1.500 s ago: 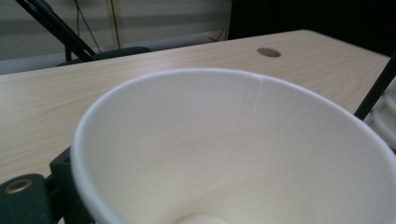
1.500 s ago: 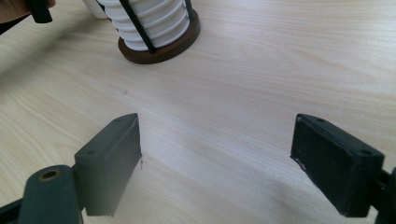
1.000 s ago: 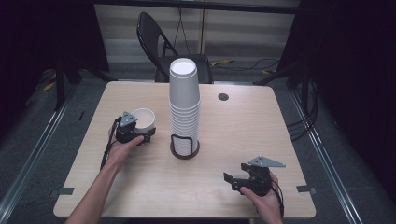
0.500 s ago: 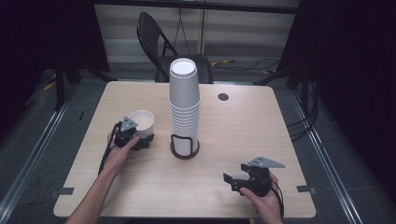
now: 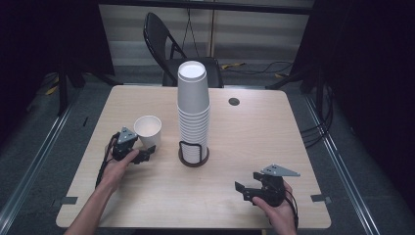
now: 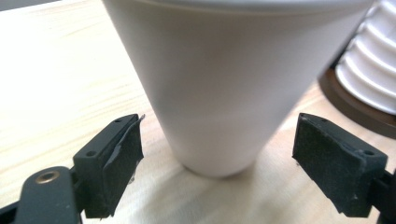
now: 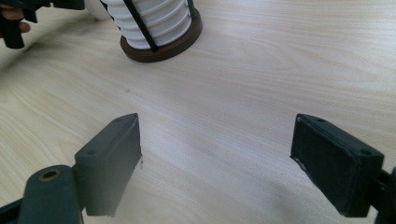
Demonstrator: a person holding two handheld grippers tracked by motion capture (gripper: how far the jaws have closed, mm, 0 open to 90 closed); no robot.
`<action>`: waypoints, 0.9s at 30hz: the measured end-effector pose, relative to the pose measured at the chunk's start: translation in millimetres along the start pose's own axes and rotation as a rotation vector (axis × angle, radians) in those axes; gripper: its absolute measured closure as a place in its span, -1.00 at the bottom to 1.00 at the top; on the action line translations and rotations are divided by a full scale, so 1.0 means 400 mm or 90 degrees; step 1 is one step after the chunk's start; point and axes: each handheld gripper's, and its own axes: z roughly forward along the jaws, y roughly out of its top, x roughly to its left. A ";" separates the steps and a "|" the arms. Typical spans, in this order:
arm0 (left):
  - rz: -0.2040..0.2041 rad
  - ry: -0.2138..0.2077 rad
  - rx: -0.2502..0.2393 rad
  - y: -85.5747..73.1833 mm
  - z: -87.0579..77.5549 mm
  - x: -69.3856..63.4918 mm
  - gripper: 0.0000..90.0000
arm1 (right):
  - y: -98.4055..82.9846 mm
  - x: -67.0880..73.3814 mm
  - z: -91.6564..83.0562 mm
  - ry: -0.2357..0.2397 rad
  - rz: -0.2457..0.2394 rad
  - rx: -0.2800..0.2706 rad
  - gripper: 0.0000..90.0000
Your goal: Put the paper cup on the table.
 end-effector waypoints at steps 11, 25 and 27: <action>-0.013 -0.046 -0.037 -0.004 -0.089 -0.047 -0.65 | -0.002 -0.006 -0.002 -0.008 0.003 -0.002 -0.65; -0.015 -0.069 -0.071 -0.013 -0.190 -0.170 -0.65 | -0.006 -0.018 -0.006 -0.022 0.010 -0.012 -0.64; -0.010 -0.079 -0.075 -0.019 -0.194 -0.193 -0.66 | -0.006 -0.018 -0.005 -0.024 0.010 -0.013 -0.64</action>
